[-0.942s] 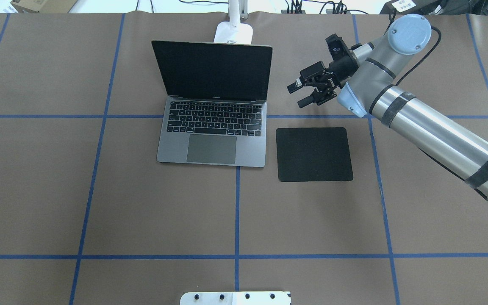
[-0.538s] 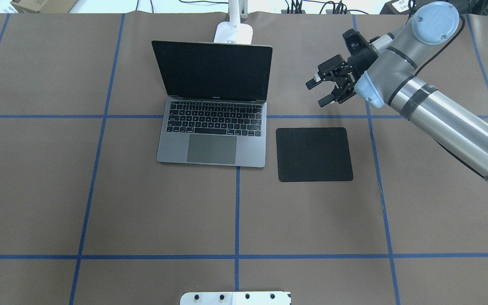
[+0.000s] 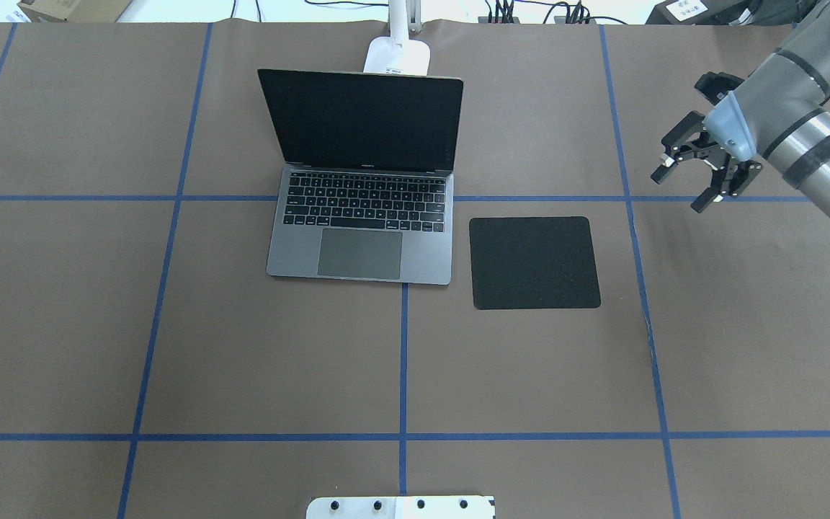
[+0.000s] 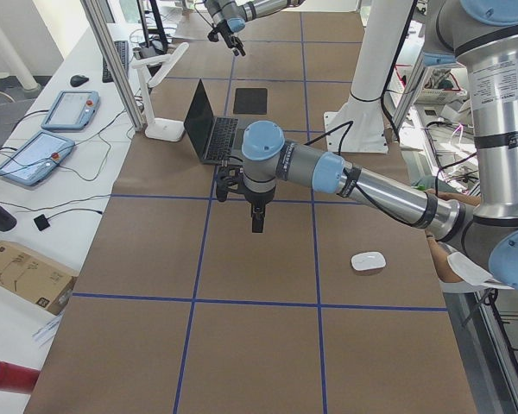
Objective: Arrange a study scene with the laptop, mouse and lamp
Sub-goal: 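Withdraw the right arm away from the mouse pad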
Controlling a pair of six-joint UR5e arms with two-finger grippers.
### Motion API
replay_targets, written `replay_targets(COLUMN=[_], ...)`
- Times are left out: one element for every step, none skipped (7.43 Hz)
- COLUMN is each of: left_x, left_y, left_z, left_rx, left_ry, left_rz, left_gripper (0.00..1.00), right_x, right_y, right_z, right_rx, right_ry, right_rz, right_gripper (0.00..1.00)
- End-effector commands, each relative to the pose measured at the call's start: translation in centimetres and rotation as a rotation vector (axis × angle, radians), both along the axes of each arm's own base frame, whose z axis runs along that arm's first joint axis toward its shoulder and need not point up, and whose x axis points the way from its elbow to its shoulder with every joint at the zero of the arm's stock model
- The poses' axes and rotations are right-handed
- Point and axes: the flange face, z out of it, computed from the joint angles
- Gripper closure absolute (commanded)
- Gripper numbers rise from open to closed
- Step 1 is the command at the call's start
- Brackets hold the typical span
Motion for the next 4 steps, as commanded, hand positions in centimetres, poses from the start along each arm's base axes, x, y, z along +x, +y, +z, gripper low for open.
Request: replay_targets(left_x=[-0.1, -0.1, -0.3, -0.4], left_y=[0.2, 0.2, 1.2, 1.9], left_z=[0.0, 0.4, 2.2, 3.8], left_rx=[0.001, -0.004, -0.015, -0.003], left_ry=[-0.001, -0.005, -0.02, -0.021], left_rz=[-0.001, 0.0, 0.012, 0.025], left_gripper=[0.0, 0.0, 0.0, 0.0], right_x=[6.7, 10.4, 12.5, 15.4], right_y=[-0.1, -0.3, 0.4, 0.0], right_z=[3.6, 5.9, 8.1, 9.0], right_rx=[0.16, 0.278, 0.385, 0.48], right_ry=[0.146, 0.194, 0.204, 0.229], right_rz=[-0.135, -0.152, -0.135, -0.109], right_gripper=[0.02, 0.02, 0.02, 0.02])
